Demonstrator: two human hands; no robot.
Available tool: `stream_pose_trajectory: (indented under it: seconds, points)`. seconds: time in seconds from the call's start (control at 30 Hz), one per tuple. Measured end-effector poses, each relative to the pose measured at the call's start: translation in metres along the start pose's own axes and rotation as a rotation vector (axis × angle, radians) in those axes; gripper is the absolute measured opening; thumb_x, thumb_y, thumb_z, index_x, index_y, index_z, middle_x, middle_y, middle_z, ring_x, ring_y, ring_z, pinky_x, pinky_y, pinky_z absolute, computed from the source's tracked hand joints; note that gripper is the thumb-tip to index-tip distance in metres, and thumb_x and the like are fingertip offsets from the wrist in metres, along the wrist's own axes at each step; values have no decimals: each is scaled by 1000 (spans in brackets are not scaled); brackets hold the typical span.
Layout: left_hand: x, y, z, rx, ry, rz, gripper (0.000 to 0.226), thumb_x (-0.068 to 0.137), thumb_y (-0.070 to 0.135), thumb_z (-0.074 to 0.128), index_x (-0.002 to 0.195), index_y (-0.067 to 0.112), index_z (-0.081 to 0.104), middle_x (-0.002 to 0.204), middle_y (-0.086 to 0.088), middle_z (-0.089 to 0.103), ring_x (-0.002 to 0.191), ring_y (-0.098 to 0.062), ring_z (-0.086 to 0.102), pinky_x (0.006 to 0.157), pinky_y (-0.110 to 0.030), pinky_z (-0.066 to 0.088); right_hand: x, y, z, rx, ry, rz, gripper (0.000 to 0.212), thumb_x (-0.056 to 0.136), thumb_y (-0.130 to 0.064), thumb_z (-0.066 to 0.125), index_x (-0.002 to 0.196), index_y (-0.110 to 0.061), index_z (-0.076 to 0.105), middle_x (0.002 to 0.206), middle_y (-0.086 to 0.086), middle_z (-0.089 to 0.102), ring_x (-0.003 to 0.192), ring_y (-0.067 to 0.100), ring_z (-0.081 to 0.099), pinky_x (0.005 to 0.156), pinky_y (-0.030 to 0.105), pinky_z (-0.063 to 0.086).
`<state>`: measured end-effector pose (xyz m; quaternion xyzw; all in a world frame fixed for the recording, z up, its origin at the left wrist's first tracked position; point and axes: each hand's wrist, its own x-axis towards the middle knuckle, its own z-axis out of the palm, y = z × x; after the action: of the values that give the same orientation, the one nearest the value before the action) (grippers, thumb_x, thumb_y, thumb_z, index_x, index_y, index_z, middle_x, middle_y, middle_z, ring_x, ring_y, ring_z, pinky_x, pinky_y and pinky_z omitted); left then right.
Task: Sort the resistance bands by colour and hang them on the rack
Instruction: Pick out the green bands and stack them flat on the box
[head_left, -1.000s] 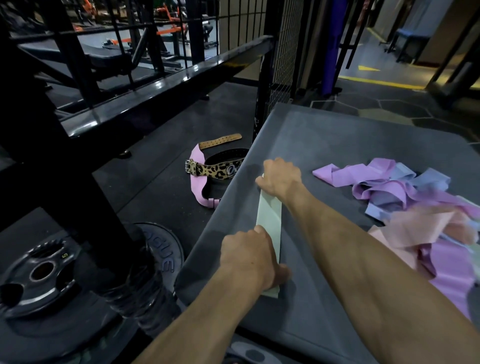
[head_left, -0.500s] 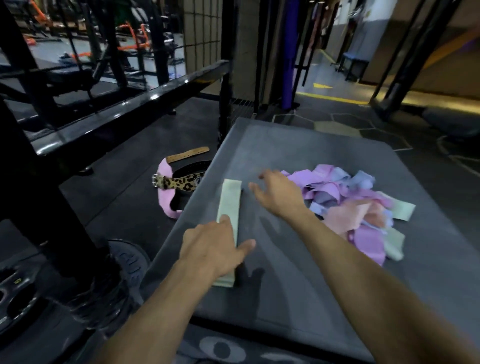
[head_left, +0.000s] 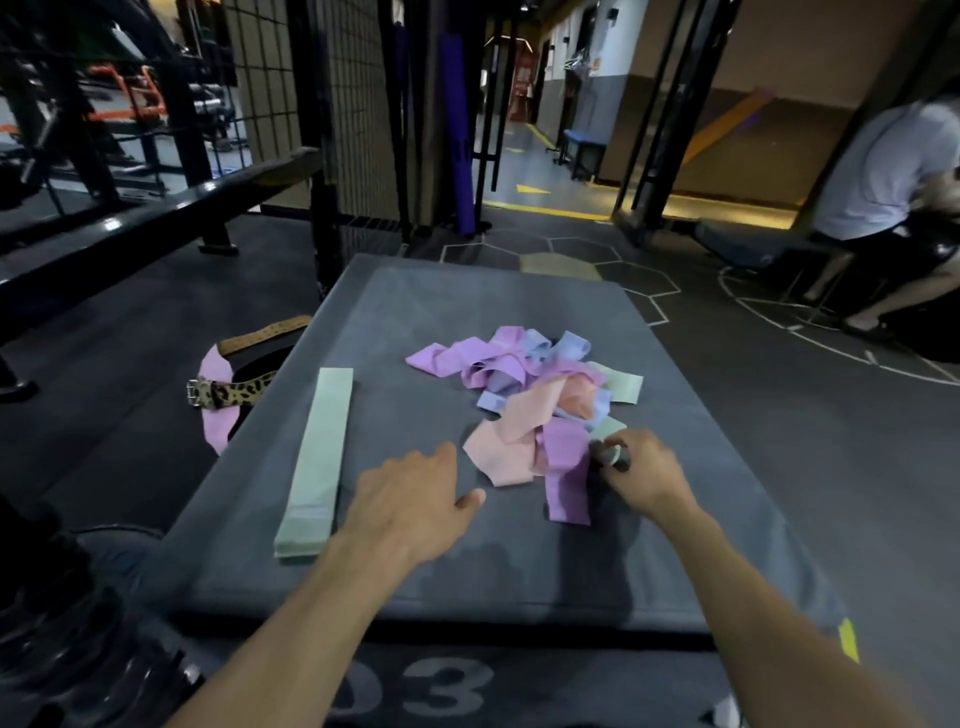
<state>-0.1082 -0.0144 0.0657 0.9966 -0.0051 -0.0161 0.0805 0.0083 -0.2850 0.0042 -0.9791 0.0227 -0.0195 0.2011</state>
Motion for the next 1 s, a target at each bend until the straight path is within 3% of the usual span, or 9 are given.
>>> stream_pose_trajectory:
  seconds: [0.07,0.17,0.23,0.53,0.7,0.77,1.0]
  points:
    - [2,6,1,-1,-3,16,38,98,61,41,99,23,39,107,-5,65,104,-31,61,73,-37,37,0,2,3,-40,-3,-24,19,81,-23,64,99,-18,65,110,13,63,96,39,63,71,40,52]
    - [6,13,6,8,-28,41,38,98,61,41,98,23,39,106,-4,65,102,-30,62,73,-37,37,5,4,6,-31,74,28,22,90,-24,62,111,-18,66,117,11,59,103,38,62,74,38,47]
    - [9,14,8,7,-27,40,38,98,61,41,98,23,39,106,-4,65,102,-30,61,74,-37,38,7,7,6,-14,105,59,18,94,-24,60,107,-15,68,114,12,62,102,39,61,74,37,44]
    - [20,8,12,-17,-10,7,36,97,61,42,97,26,41,100,-1,64,99,-28,61,75,-37,42,16,8,-26,372,444,157,17,95,-25,60,109,-17,66,108,7,71,101,35,63,81,38,47]
    - [17,9,10,-76,44,23,33,96,59,44,97,26,42,96,2,64,95,-27,61,76,-37,46,13,4,-44,632,523,182,19,85,-38,58,96,-25,66,94,-11,69,80,27,73,81,46,58]
    - [17,8,10,-91,72,28,32,96,58,44,97,27,42,95,2,64,95,-27,61,76,-37,45,10,1,-51,712,554,190,13,86,-34,58,93,-25,66,90,-12,69,70,21,74,78,46,59]
    - [15,-1,12,-120,127,27,29,96,58,46,97,29,41,93,4,67,94,-28,64,75,-35,47,5,-18,-78,858,663,193,13,79,-34,55,81,-25,64,70,-8,63,73,23,65,77,48,58]
